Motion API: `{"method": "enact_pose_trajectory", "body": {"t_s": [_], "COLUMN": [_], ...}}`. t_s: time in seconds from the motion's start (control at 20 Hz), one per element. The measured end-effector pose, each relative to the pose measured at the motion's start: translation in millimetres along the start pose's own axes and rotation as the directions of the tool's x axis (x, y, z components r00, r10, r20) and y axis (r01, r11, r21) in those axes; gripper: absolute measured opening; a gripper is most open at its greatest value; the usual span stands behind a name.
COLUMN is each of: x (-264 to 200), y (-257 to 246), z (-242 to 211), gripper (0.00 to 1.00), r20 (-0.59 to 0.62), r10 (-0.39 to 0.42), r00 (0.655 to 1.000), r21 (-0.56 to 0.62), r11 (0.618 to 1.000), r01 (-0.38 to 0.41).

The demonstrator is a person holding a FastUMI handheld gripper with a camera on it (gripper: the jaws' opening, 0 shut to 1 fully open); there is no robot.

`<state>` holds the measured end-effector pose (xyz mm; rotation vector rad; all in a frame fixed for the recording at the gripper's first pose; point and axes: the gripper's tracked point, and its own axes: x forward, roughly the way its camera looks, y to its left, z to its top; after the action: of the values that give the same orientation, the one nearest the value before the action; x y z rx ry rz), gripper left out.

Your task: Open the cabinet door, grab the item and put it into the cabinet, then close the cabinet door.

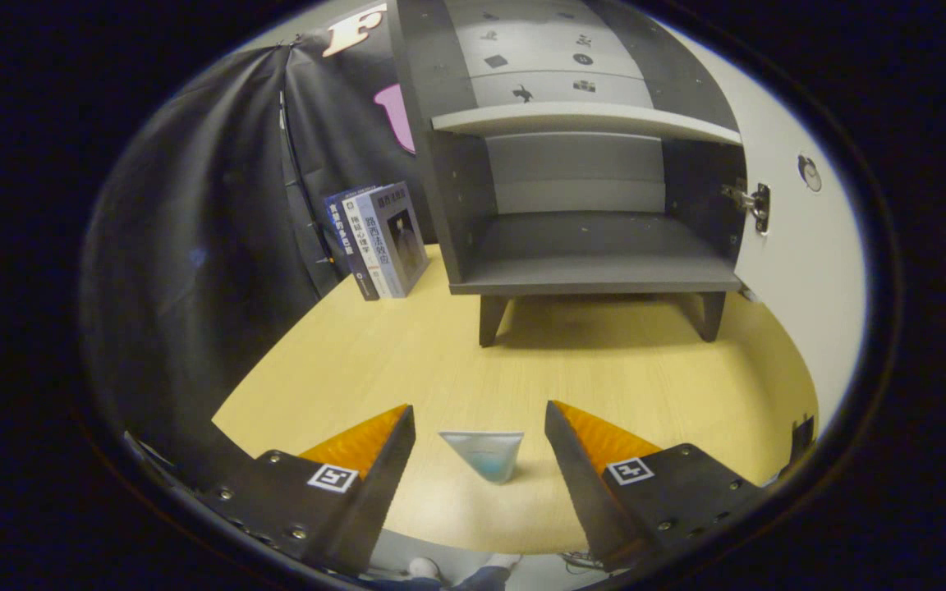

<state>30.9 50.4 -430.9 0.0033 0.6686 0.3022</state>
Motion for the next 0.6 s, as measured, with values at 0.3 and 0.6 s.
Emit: {"method": "enact_pose_trajectory", "body": {"t_s": [0.3, 0.6], "x": [25.5, 11.5], "y": [-2.5, -10.8], "z": [-32.7, -23.1], "gripper": [0.72, 0.54], "r20": [-0.035, -0.031], "r10": [-0.024, -0.022], "r00": [0.999, 0.999], "r21": [-0.007, 0.012], "r11": [1.0, 1.0], "r01": [0.024, 0.022]}}
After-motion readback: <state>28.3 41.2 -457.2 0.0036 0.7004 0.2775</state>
